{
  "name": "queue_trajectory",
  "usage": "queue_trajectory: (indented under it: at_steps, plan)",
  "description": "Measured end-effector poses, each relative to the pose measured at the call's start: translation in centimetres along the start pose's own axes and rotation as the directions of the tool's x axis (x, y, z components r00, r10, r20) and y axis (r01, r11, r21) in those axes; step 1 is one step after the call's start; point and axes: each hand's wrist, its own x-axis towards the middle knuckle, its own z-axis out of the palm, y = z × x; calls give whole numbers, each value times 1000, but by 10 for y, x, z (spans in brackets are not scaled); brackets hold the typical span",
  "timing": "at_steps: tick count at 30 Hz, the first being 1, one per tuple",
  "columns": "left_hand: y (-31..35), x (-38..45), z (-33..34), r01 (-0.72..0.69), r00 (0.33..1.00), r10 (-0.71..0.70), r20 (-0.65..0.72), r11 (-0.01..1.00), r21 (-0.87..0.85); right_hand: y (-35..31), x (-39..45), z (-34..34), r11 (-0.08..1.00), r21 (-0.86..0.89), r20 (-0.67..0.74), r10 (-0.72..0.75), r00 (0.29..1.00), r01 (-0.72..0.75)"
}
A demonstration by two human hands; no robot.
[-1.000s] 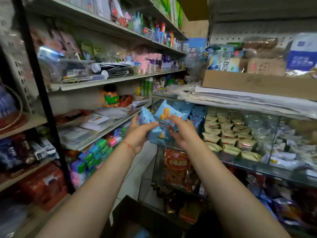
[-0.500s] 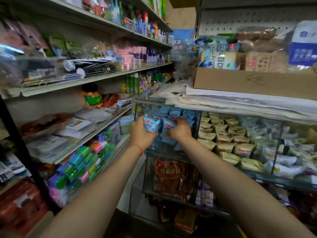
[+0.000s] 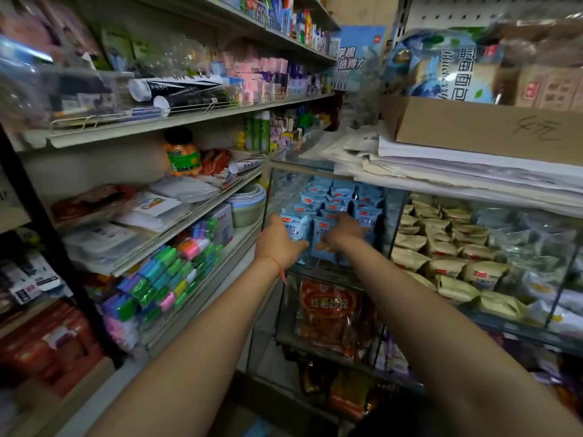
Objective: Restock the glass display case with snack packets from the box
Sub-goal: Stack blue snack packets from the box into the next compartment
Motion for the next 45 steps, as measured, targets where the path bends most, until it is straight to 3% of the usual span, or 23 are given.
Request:
queue_trajectory:
  at_steps: [8, 12, 14, 16, 19, 23, 26, 28, 34, 41, 45]
  plan:
    - [-2, -4, 3, -23, 1000, 23, -13, 1000, -8, -1, -10, -13, 1000, -28, -79, -11, 997, 9]
    - [-2, -8, 2, -60, 998, 61, 6, 996, -71, -10, -34, -32, 918, 249, -343, -216, 914, 310]
    - [4, -10, 0, -79, 996, 83, 41, 991, -106, -17, -45, -36, 847, 392, -247, -278, 928, 359]
    - [13, -12, -1, -107, 993, 112, 39, 989, -105, -21, -52, -39, 831, 465, -68, -311, 948, 306]
    - [22, -16, 0, -157, 987, 158, 19, 987, -45, -15, -57, -40, 886, 308, 54, -381, 923, 348]
    - [20, -19, 0, -187, 979, 190, 80, 981, -50, -4, -55, -40, 886, 221, -51, -407, 912, 407]
    - [16, -21, -4, -230, 961, 173, 214, 934, 275, 4, -54, -42, 890, 135, -201, -405, 892, 435]
    - [14, -24, -3, -229, 953, 123, 277, 891, 393, 9, -52, -41, 905, 83, -209, -394, 895, 418]
    - [4, -27, 3, -225, 946, 100, 308, 887, 403, 15, -49, -20, 916, -116, 40, -383, 923, 385]
    - [-5, -23, 7, -252, 947, 135, 292, 876, 411, 19, -49, -14, 922, -186, 24, -340, 940, 339]
    - [3, -17, 9, -328, 936, 266, 230, 898, 294, 9, -50, -28, 891, -380, -142, -323, 936, 250]
